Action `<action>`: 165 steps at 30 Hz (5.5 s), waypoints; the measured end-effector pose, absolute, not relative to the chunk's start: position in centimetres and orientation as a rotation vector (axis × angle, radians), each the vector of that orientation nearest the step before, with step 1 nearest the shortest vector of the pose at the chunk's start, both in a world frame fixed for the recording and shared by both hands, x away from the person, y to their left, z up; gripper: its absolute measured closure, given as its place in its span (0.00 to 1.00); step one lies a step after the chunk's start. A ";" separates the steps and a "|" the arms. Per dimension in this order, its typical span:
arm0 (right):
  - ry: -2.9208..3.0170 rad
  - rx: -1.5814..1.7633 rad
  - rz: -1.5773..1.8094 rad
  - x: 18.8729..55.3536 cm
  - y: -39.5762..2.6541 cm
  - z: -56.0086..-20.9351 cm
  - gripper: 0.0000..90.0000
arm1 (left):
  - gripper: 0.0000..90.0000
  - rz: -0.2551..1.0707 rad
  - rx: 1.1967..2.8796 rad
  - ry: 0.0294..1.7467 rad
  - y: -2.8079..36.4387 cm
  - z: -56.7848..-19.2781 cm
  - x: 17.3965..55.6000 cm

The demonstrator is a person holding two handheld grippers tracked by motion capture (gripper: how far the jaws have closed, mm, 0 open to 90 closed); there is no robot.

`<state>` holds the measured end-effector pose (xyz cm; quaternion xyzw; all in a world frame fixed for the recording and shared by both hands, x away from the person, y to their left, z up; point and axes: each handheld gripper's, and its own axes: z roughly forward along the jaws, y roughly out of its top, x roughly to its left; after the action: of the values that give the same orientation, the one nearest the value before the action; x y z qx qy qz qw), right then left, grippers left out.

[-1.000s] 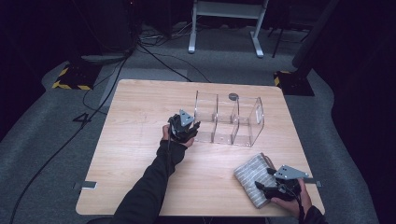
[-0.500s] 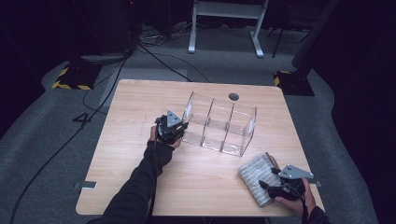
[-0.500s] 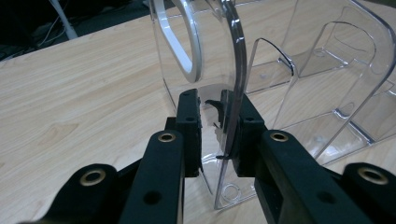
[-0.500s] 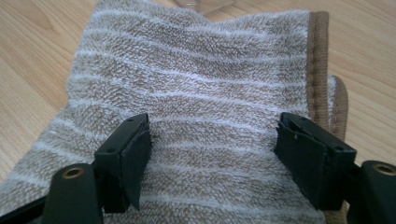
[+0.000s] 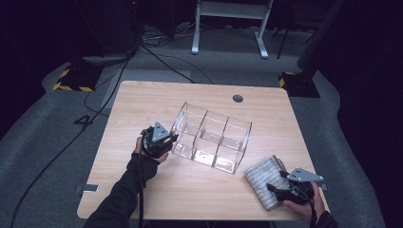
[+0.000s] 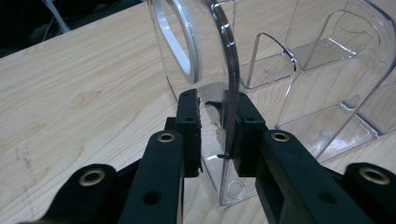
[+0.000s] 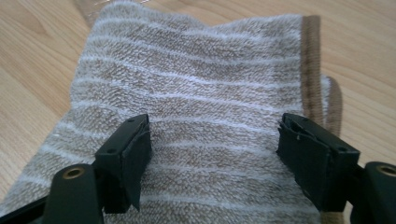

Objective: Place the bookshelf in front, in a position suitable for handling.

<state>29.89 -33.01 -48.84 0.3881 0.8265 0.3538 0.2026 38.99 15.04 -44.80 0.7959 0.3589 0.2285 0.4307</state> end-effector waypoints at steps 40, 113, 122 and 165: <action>2.484 0.962 0.982 29.5 -30.8 -49.0 0.66 | 0.82 0.471 1.906 1.032 13.7 -47.7 42.7; 2.228 0.805 1.258 29.3 -27.1 -45.5 0.78 | 0.48 0.433 2.108 0.822 8.9 -48.0 33.1; 2.064 0.823 1.408 30.3 -26.9 -42.1 0.78 | 0.52 0.412 2.139 0.846 7.9 -49.1 34.4; 2.027 0.885 1.306 35.0 -26.2 -41.9 0.78 | 0.61 0.382 2.168 0.837 7.9 -50.1 35.0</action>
<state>35.05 -26.23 -41.94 0.3306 0.7569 0.4877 0.2827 34.98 7.91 -50.13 0.8503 0.3284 0.1497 0.3831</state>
